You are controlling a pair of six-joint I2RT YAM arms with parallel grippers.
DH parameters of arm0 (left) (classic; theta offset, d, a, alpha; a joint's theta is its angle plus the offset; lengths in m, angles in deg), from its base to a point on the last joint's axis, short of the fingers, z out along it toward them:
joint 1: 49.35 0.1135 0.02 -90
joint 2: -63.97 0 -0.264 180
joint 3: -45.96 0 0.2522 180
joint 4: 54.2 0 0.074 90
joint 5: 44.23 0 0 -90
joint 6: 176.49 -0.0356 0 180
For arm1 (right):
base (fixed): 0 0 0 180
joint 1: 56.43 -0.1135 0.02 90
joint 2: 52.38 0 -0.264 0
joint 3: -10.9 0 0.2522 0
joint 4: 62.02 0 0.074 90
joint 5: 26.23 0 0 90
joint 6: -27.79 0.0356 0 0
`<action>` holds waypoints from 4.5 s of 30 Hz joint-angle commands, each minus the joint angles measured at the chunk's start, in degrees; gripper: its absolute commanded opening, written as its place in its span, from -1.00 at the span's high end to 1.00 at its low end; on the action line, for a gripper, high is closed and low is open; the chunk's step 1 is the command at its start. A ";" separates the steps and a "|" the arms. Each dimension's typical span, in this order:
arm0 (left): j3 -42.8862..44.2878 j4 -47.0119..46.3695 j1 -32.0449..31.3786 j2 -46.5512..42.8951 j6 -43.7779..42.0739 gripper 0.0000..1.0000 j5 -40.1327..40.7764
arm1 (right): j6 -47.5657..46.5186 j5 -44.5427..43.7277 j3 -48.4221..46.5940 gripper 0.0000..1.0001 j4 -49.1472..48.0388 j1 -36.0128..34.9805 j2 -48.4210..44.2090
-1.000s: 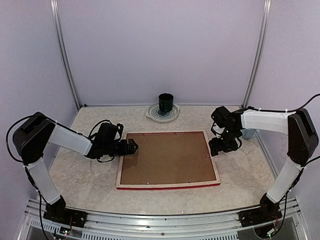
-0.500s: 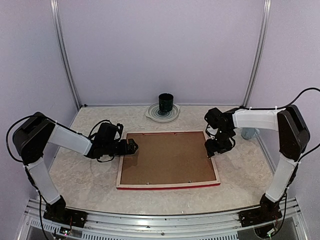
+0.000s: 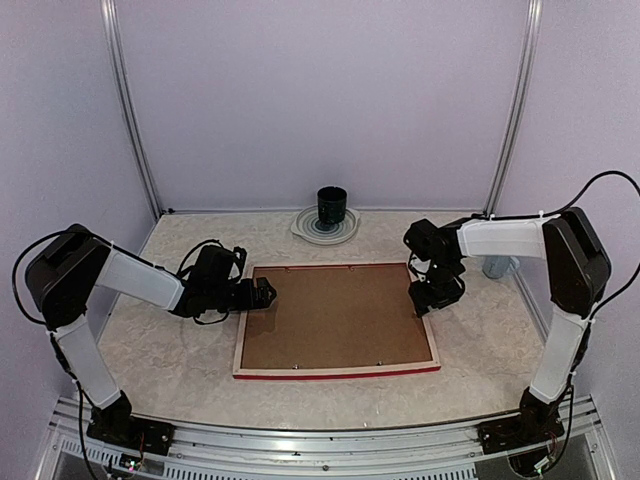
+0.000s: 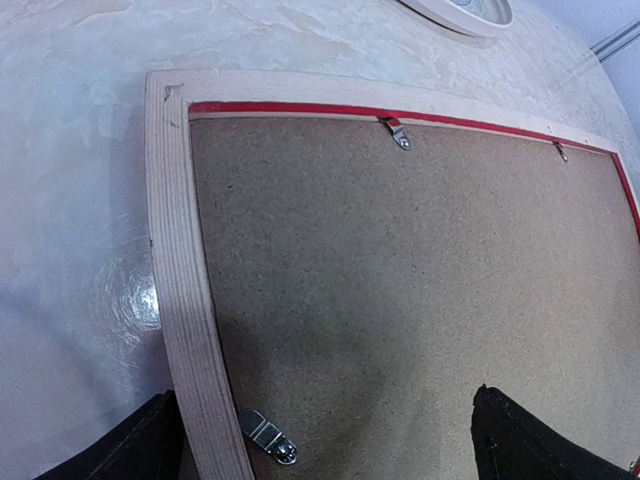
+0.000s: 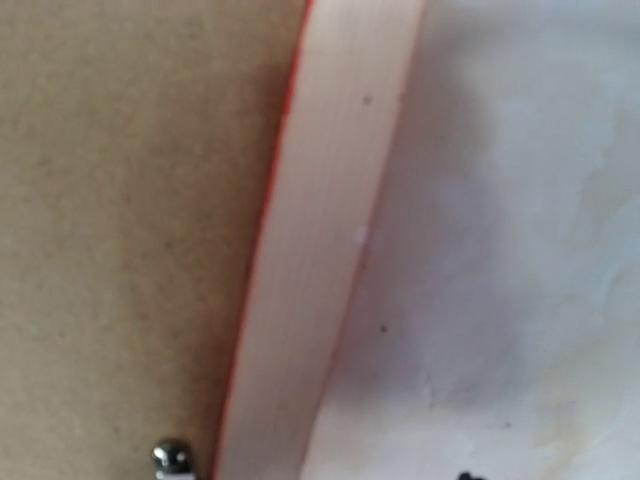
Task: Put the photo into the frame
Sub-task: Press the fastener onto the backboard.
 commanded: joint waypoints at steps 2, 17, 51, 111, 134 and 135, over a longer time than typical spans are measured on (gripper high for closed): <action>-0.75 4.12 -0.05 2.74 0.79 -0.98 -3.01 | -0.60 -0.82 -0.43 -0.14 0.77 -1.36 3.19; -0.59 4.32 0.30 3.09 0.61 -0.98 -3.22 | -1.14 -0.84 -0.15 -0.01 1.26 -1.76 2.43; -1.43 4.78 0.73 0.78 0.35 -0.98 -2.56 | -1.70 11.06 5.86 0.52 -5.56 -0.90 -1.42; -1.36 4.34 0.83 1.64 0.70 -0.98 -3.32 | -0.64 -3.37 3.06 0.36 -2.38 -3.22 2.99; -1.36 4.56 1.00 1.48 0.55 -0.98 -3.03 | -1.15 0.74 8.35 0.79 -5.55 -2.43 4.91; -1.36 4.60 1.00 1.47 0.53 -0.98 -2.97 | -1.05 0.78 8.31 0.80 -5.52 -2.43 4.87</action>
